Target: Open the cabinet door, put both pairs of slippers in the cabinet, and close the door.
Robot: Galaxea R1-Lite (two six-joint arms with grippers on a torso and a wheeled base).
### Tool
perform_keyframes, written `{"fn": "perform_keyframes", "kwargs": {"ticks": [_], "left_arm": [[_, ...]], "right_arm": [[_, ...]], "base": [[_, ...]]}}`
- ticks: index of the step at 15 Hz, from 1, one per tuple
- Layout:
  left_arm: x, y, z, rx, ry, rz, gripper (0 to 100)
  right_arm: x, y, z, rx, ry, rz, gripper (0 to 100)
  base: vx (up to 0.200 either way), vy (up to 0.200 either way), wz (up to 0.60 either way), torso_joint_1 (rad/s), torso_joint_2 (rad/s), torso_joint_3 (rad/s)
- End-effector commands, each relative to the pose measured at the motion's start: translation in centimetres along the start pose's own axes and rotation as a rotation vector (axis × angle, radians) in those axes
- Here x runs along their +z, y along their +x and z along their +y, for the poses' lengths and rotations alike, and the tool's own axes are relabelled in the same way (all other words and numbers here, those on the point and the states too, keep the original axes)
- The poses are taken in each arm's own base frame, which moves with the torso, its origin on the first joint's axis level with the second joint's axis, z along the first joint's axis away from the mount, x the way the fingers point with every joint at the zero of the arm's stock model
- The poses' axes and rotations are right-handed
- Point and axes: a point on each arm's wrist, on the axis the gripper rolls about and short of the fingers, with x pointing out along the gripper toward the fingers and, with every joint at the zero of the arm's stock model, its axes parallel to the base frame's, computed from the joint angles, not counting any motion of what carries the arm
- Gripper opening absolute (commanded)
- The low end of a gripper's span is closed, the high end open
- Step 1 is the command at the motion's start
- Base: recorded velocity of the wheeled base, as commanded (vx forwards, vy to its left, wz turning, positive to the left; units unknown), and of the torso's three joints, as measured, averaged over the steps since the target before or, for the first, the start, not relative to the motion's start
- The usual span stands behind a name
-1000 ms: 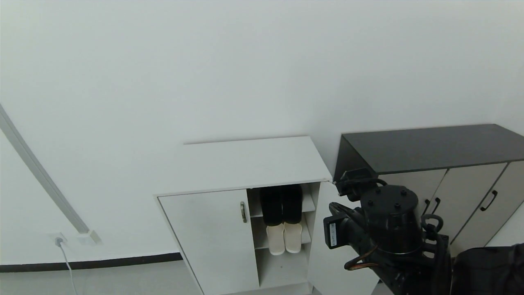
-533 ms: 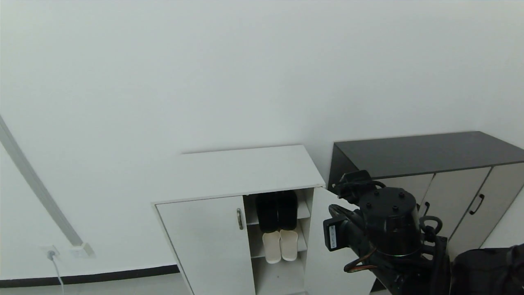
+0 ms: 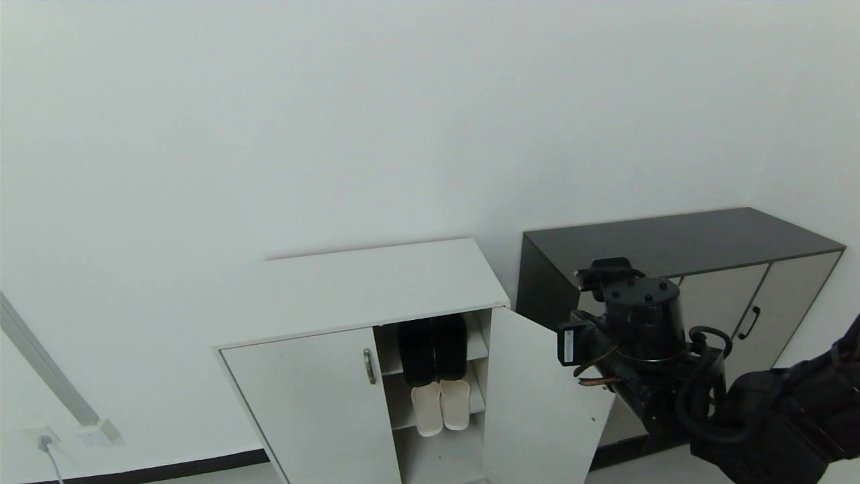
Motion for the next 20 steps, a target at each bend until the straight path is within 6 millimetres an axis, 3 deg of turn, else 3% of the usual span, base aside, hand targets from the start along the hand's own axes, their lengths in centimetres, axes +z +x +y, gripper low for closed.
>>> {"fn": "perform_keyframes", "kwargs": {"ticks": [1,4,8,10,15,20], "left_arm": [[0.0,0.0,0.0,0.000,0.000,0.001,0],[0.0,0.0,0.0,0.000,0.000,0.001,0],[0.0,0.0,0.0,0.000,0.000,0.003,0],[0.0,0.0,0.0,0.000,0.000,0.001,0],[0.0,0.0,0.0,0.000,0.001,0.001,0],[0.0,0.0,0.0,0.000,0.001,0.003,0]], "right_arm": [[-1.1,1.5,-0.3,-0.029,-0.016,0.024,0],[-1.4,2.0,-0.4,-0.038,-0.024,0.015,0],[-1.6,2.4,-0.6,-0.047,-0.027,0.022,0],[-2.1,4.0,-1.9,-0.079,-0.031,0.047,0],[-2.8,10.2,-6.6,-0.121,0.009,0.085,0],[-4.6,14.3,-9.1,-0.129,0.034,0.118,0]], "base": [[-0.200,0.000,0.00,0.017,0.01,0.002],[-0.200,0.000,0.00,0.001,0.01,0.002],[0.000,0.000,0.00,0.000,0.00,0.000],[0.000,0.000,0.00,0.000,0.00,0.000],[0.000,0.000,0.00,0.000,0.00,0.000],[0.000,0.000,0.00,0.000,0.00,0.000]]}}
